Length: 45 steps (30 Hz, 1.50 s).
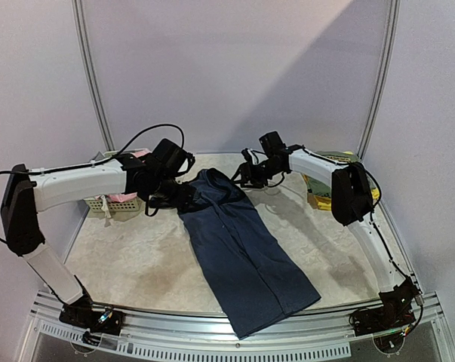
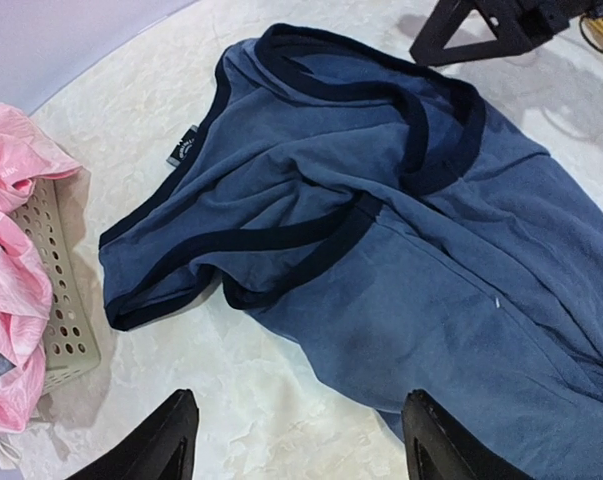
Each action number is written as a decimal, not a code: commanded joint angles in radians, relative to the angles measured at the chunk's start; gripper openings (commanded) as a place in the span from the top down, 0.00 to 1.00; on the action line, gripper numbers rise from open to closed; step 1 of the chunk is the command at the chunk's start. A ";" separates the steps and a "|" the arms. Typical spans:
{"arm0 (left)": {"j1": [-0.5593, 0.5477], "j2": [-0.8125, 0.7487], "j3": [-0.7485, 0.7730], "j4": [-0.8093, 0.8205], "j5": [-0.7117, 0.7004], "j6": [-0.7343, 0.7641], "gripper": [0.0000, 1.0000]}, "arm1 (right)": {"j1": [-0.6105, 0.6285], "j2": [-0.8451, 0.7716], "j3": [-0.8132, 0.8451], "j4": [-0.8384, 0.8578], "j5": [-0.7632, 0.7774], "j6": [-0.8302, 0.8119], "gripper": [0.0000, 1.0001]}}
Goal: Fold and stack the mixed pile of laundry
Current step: Rotate the rectangle-folded tank top at the center of the board.
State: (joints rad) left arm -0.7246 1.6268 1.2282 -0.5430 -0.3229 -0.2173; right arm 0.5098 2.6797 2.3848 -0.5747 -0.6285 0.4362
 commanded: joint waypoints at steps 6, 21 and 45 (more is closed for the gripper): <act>-0.055 -0.027 -0.012 -0.031 -0.039 -0.030 0.29 | -0.006 0.063 0.027 -0.004 -0.018 0.042 0.43; -0.065 -0.025 -0.009 -0.044 -0.073 -0.027 0.30 | -0.041 -0.080 -0.161 0.058 0.010 0.008 0.42; -0.051 0.013 -0.020 -0.072 -0.107 -0.053 0.31 | 0.002 0.033 -0.079 0.060 -0.112 0.072 0.70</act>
State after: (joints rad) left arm -0.7761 1.6279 1.2274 -0.5915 -0.4072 -0.2516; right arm 0.5076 2.6816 2.2795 -0.5156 -0.7406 0.4980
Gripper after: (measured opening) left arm 0.689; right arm 0.331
